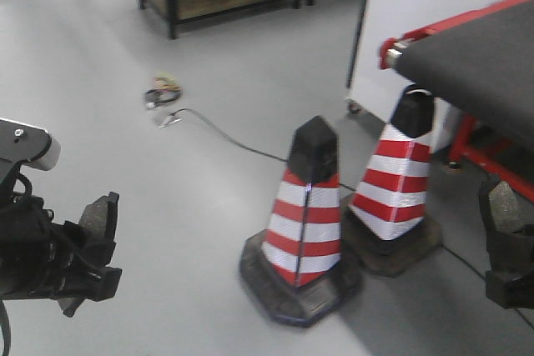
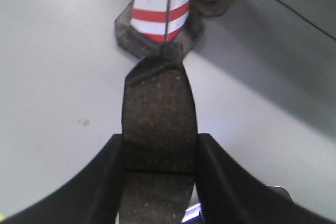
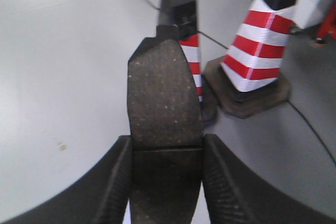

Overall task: Move and align brake pads A on conveyor
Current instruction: 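Turn and drive up to the dark grey conveyor belt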

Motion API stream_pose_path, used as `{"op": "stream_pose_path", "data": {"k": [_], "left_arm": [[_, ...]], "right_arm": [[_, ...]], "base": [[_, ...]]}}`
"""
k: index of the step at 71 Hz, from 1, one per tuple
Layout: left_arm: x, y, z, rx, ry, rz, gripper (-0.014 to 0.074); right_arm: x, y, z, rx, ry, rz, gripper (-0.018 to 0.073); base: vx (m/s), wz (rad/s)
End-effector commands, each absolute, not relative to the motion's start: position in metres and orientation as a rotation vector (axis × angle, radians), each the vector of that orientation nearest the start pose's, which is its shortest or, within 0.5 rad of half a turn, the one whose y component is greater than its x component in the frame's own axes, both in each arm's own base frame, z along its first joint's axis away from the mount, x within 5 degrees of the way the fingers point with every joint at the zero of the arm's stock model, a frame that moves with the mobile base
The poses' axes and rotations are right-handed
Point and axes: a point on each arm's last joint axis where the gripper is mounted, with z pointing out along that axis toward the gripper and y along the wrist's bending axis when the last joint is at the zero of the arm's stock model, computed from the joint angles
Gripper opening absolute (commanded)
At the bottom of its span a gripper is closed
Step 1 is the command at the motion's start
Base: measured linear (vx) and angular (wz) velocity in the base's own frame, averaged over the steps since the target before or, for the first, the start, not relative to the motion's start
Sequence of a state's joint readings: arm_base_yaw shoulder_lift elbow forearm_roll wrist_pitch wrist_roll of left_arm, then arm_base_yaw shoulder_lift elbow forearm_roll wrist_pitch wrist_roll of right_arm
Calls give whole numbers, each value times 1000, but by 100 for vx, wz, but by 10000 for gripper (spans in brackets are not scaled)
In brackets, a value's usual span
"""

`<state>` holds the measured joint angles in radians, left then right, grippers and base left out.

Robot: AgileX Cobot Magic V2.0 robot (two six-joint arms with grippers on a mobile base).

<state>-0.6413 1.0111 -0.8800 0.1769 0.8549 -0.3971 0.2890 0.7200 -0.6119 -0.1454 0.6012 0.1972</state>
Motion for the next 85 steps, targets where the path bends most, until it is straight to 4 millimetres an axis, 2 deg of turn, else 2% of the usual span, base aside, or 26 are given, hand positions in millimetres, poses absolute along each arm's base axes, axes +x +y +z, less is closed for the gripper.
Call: {"op": "stream_pose_path", "data": {"k": [1,53,85], "left_arm": [[162,-106,340,369,2329,-299,83],[162,-106,340,369,2329,-299,83],[162,-106,340,369,2329,-299,83]], "right_arm": [[139,33,319,-197,2061,126,69],[139,33,319,-197,2062,125,69],[139,33,319,-197,2062,125,69]], "base": [[40,-66],[31,-72],[28,-45]]}}
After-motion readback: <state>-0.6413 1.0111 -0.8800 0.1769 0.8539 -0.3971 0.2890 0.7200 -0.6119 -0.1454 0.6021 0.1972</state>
